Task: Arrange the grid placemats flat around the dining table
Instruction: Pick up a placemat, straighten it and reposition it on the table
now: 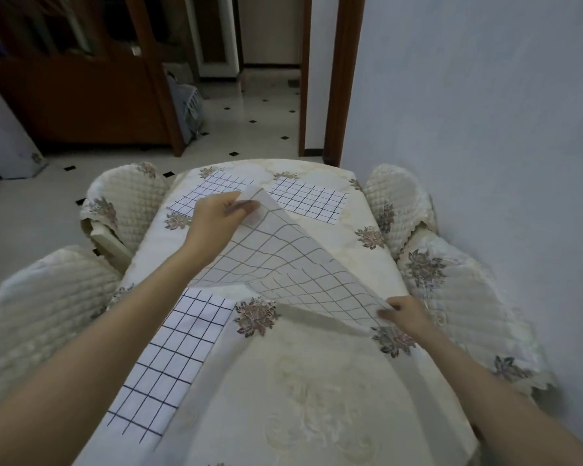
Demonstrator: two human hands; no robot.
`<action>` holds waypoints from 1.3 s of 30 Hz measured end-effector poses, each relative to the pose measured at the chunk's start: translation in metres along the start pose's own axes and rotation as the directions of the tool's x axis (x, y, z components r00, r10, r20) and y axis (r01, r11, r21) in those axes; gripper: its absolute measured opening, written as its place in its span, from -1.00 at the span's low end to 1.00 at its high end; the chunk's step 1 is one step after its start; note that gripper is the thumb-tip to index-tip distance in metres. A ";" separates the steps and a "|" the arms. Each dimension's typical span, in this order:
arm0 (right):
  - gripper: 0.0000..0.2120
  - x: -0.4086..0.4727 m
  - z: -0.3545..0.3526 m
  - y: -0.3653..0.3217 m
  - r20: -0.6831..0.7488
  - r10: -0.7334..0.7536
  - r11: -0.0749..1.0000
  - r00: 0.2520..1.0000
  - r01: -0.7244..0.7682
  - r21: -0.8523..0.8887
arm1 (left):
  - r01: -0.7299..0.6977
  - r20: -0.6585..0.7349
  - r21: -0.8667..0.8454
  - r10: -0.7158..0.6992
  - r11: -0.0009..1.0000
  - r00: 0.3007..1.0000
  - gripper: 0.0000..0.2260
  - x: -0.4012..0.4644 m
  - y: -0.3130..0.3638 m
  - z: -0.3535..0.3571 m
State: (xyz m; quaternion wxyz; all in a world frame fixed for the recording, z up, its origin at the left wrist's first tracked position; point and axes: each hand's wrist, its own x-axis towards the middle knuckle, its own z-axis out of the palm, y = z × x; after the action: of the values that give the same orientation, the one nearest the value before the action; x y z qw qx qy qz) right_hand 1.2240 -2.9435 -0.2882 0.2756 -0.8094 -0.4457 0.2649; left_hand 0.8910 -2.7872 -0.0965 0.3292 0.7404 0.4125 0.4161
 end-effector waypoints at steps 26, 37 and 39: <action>-0.96 0.018 -0.057 -0.059 -0.133 0.123 0.679 0.983 0.014 0.734 | 0.280 -0.175 -0.240 -0.325 0.930 0.930 -0.83 0.002 -0.055 -0.075; -0.83 0.012 -0.072 -0.114 -0.286 -0.197 0.843 0.938 0.311 0.439 | 0.348 -0.194 -0.212 -0.388 0.913 0.901 -0.59 -0.005 -0.081 -0.068; -0.84 0.009 -0.074 -0.122 -0.326 -0.239 0.851 0.914 0.359 0.382 | 0.361 -0.196 -0.223 -0.404 0.906 0.893 -0.76 -0.014 -0.072 -0.060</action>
State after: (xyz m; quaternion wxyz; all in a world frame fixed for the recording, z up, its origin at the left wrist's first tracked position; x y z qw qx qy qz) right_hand 1.2078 -2.8961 -0.1542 0.5446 -0.6754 -0.4556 0.1994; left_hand 0.8089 -2.7585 -0.1350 0.4187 0.5562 0.5475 0.4643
